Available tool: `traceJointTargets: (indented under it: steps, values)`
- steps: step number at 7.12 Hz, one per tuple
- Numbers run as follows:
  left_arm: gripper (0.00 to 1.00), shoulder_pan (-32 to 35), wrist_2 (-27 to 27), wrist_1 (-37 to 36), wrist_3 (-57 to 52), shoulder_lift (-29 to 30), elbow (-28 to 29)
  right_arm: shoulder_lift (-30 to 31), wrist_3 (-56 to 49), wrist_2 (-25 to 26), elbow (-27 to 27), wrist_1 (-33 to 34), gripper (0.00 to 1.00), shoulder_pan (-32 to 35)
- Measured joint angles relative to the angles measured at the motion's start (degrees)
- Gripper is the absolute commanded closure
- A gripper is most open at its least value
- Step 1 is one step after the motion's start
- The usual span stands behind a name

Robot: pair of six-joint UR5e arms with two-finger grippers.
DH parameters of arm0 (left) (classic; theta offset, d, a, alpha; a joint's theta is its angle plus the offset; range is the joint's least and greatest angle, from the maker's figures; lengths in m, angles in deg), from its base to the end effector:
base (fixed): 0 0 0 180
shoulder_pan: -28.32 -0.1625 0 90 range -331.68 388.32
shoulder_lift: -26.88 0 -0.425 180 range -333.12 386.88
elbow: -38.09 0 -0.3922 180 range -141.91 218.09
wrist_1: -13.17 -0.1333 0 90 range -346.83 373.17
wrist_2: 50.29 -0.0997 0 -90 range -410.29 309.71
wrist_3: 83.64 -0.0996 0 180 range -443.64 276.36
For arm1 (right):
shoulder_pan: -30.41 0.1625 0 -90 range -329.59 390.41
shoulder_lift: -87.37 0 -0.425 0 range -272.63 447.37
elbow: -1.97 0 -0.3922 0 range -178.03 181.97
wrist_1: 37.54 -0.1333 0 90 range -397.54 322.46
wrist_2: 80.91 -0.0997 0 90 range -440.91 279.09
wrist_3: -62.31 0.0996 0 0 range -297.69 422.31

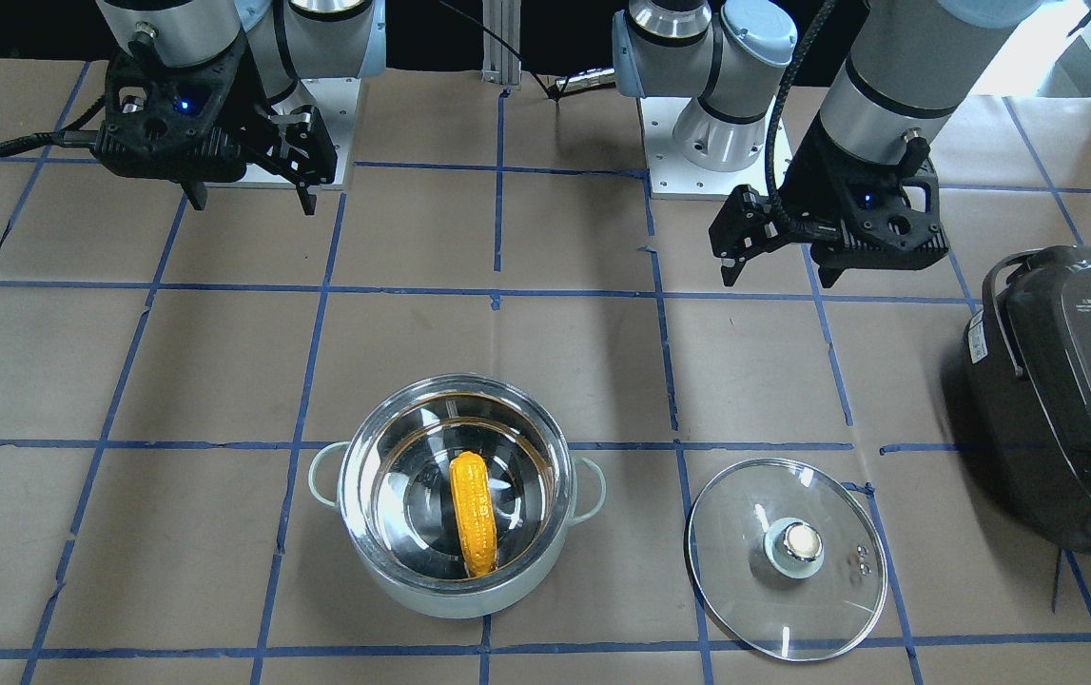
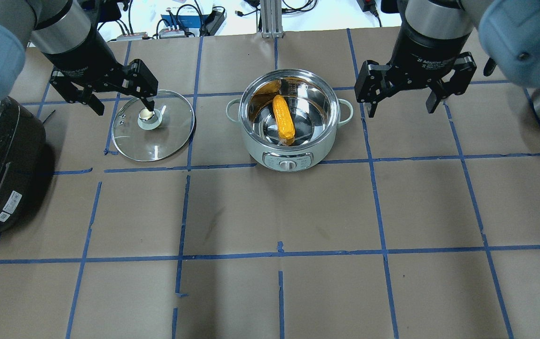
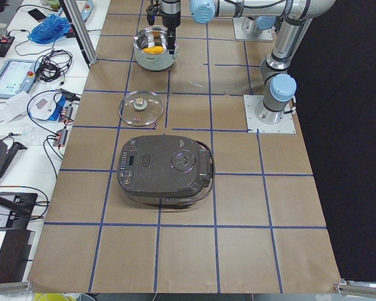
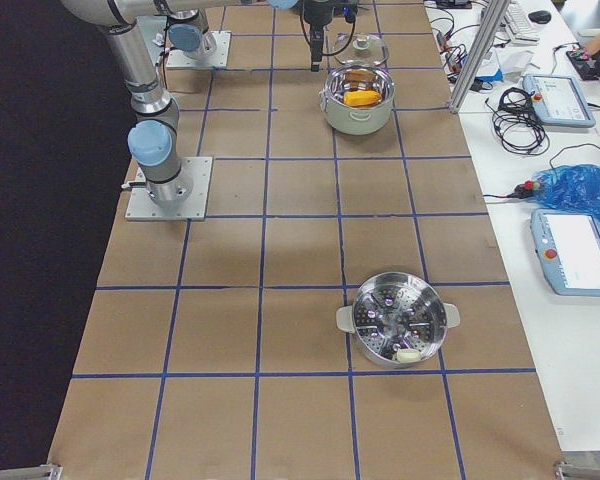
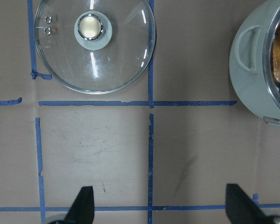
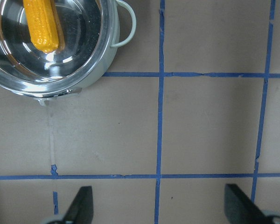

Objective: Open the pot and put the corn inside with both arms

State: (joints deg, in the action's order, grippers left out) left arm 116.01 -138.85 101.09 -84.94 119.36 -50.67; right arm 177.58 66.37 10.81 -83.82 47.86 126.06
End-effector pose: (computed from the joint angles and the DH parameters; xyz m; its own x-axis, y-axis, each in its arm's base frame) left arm -0.1151 -0.5167 0.4805 -0.9995 -0.0172 0.0248 -0.0176 0.9997 -0.0152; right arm 0.1778 -0.4737 0.5179 -0.9992 -0.0278 0.0302 -0.0278 0.9996 0.0010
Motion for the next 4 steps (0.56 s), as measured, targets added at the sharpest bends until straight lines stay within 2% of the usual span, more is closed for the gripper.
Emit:
traceJointTargets:
  steps: [4]
  values:
    - [0.0,-0.1,0.0,-0.1,-0.4,0.3,0.4,-0.3,-0.2,-0.6,0.4,3.5,0.0,-0.1]
